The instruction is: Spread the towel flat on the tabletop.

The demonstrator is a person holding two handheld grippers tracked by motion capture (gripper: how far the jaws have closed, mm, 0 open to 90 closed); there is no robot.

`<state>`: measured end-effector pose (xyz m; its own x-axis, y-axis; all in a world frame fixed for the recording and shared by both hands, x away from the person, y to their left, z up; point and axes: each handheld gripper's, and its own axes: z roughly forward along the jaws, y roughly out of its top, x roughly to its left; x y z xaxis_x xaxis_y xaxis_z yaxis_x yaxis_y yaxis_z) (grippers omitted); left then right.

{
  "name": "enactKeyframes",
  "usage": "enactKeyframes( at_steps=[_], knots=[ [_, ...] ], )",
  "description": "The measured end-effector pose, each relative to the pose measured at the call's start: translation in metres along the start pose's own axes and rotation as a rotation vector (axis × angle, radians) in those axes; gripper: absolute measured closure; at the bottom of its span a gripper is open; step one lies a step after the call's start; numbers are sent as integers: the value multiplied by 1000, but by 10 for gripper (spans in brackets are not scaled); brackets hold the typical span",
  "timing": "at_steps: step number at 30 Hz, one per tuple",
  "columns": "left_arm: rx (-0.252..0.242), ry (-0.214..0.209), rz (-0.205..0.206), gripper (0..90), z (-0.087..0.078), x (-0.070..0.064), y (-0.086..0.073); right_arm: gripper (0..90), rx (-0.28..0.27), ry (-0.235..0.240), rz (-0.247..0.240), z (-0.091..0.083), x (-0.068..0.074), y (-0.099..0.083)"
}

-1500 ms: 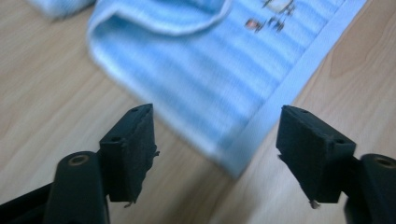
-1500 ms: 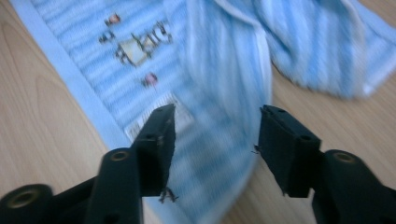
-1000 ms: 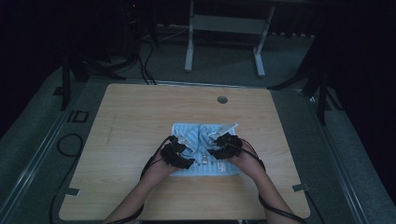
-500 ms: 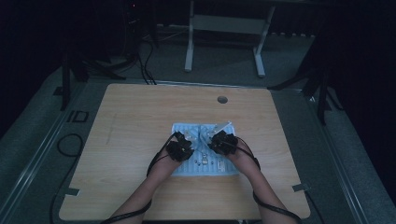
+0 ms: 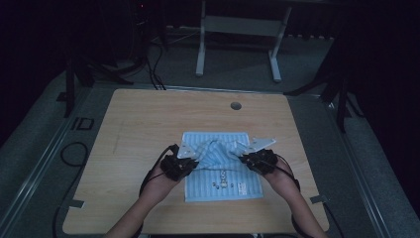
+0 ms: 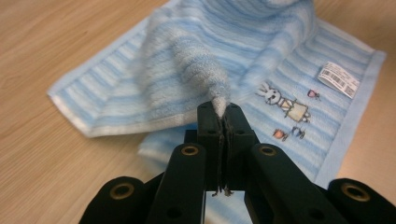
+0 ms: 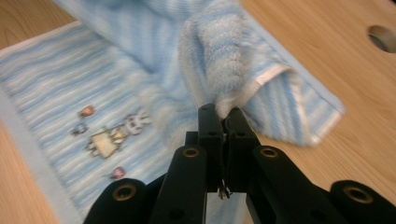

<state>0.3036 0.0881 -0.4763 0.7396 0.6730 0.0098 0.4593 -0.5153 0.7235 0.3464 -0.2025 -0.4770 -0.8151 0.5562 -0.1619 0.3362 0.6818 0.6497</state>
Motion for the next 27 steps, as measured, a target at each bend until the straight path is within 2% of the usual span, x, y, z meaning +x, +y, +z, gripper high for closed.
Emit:
enactKeyframes(
  at_steps=[3, 4, 6, 9, 10, 11, 13, 16, 21, 22, 24, 26, 27],
  knots=[
    [-20, 14, 15, 874, -17, 0, -1, 884, -3, -20, 16, -11, -7, -7],
    [-20, 14, 15, 874, -17, 0, -1, 885, -6, -30, 24, -16, -10, -9],
    [-28, 40, 16, 874, -28, 4, -1, 886, -17, -48, 43, -25, -17, -12],
    [-36, 60, -1, 874, -32, 11, -3, 887, -31, -64, 61, -32, -25, -13],
    [-34, 47, -22, 874, -32, 15, -4, 888, -33, -71, 69, -35, -28, -14],
    [-44, 63, -40, 873, -32, 21, -4, 889, -38, -76, 85, -38, -32, -14],
    [-40, 70, -46, 873, -28, 25, -4, 891, -43, -82, 98, -41, -37, -14],
    [-29, 73, -80, 874, -17, 34, -1, 891, -13, -80, 125, -31, -45, -12],
    [16, 116, -105, 873, 8, 49, 9, 891, 63, -85, 170, -4, -58, -2],
    [16, 116, -105, 872, 8, 49, 9, 891, 71, -86, 176, 0, -60, 1],
    [46, 153, -138, 871, 22, 60, 9, 891, 89, -86, 190, 9, -64, 3],
    [68, 141, -205, 836, 29, 70, 6, 881, 107, -88, 224, 16, -69, 3],
    [80, 141, -227, 768, 30, 72, 4, 800, 111, -88, 236, 18, -71, 3]
  ],
)
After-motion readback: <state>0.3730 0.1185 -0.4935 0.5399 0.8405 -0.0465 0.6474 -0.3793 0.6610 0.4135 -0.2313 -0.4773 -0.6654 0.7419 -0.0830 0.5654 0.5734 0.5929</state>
